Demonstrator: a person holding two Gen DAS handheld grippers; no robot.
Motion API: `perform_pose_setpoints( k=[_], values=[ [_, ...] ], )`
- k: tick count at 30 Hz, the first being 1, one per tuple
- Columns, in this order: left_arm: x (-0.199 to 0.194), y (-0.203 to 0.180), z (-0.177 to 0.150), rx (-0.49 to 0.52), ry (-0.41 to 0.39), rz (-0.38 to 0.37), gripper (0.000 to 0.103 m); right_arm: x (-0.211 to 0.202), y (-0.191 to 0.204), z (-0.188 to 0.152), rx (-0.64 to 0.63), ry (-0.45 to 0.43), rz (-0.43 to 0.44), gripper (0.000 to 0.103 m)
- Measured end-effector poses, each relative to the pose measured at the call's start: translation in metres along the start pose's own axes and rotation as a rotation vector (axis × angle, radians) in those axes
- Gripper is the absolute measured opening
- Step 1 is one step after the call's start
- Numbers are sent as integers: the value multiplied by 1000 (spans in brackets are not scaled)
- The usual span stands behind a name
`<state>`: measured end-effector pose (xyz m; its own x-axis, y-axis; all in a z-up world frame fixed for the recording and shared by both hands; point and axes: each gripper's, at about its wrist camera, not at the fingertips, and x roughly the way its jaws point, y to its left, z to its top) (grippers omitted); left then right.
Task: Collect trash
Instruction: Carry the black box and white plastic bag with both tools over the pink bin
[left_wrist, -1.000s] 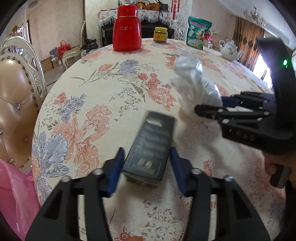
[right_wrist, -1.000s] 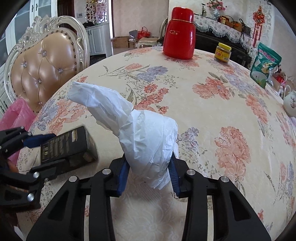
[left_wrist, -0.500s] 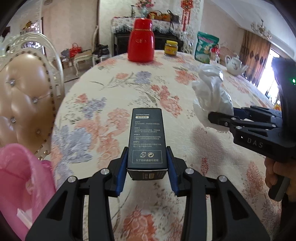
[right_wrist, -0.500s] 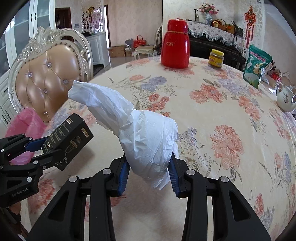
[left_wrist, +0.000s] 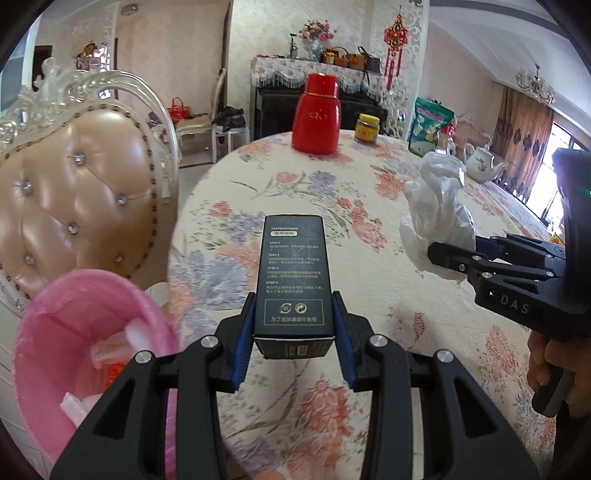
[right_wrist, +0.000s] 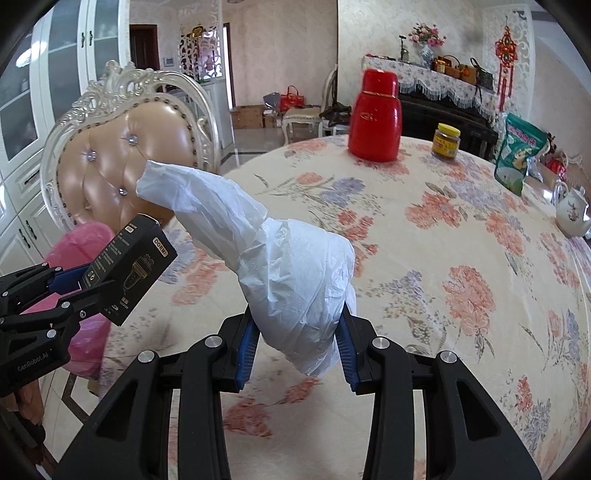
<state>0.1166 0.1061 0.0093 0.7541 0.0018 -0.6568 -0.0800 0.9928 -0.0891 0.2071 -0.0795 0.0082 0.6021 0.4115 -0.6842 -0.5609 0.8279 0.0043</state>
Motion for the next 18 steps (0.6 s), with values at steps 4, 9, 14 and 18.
perform_pose_setpoints(
  k=[4, 9, 14, 18],
  values=[
    [-18, 15, -2, -18, -24, 20, 38, -9, 18, 3, -17, -14, 13, 37],
    [-38, 32, -6, -39, -45, 44, 38, -17, 40, 7, -35, -30, 31, 37],
    [-58, 53, -14, -64, -64, 75, 38, -21, 62, 11, -56, -40, 54, 37],
    [-72, 67, -20, -81, -76, 97, 38, -22, 82, 15, -73, -44, 77, 37]
  ],
)
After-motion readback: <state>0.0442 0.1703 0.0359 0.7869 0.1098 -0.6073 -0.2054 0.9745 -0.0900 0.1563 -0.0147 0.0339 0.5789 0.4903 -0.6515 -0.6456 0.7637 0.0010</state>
